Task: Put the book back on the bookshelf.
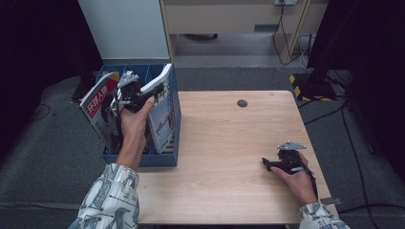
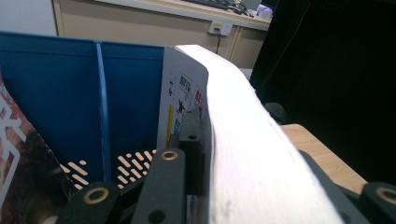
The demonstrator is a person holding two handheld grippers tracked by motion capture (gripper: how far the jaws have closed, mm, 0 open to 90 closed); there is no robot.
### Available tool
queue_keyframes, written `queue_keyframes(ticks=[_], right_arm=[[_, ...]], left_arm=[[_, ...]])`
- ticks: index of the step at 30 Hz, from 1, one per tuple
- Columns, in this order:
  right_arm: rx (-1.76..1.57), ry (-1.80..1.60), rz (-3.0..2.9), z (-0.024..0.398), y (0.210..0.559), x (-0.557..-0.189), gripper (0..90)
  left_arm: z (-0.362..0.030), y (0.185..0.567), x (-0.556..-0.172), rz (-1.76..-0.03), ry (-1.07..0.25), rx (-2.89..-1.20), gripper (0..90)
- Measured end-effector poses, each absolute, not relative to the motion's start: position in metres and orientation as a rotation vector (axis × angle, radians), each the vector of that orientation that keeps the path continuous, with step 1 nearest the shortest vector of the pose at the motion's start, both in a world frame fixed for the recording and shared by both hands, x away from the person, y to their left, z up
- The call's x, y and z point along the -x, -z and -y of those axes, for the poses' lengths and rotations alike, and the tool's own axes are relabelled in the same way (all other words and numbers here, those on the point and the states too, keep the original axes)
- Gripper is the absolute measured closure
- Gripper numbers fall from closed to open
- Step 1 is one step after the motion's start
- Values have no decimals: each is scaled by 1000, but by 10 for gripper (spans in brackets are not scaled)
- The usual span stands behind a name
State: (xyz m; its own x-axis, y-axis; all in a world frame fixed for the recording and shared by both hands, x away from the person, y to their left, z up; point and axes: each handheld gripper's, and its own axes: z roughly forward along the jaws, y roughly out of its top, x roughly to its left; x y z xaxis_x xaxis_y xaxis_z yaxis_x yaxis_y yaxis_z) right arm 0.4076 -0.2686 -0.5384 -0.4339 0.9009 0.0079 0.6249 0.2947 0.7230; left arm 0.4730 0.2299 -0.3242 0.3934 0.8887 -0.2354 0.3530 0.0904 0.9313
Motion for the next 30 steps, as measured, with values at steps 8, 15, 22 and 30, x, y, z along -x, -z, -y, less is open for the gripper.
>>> queue_keyframes(ticks=[8,15,22,30], right_arm=[[-1365,-933,-2168,269,538,-408,115],[-1365,-934,-2171,269,538,-408,114],[-1365,-934,-2169,269,538,-408,114],[-1367,-932,-2168,269,538,-408,114]], left_arm=[[-231,333,-473,-1176,-573,-1492,724],[-233,341,-471,-1183,-569,-1494,723],[-237,339,-465,-1189,-591,-1541,723],[-241,342,-456,-1170,-603,-1559,721]])
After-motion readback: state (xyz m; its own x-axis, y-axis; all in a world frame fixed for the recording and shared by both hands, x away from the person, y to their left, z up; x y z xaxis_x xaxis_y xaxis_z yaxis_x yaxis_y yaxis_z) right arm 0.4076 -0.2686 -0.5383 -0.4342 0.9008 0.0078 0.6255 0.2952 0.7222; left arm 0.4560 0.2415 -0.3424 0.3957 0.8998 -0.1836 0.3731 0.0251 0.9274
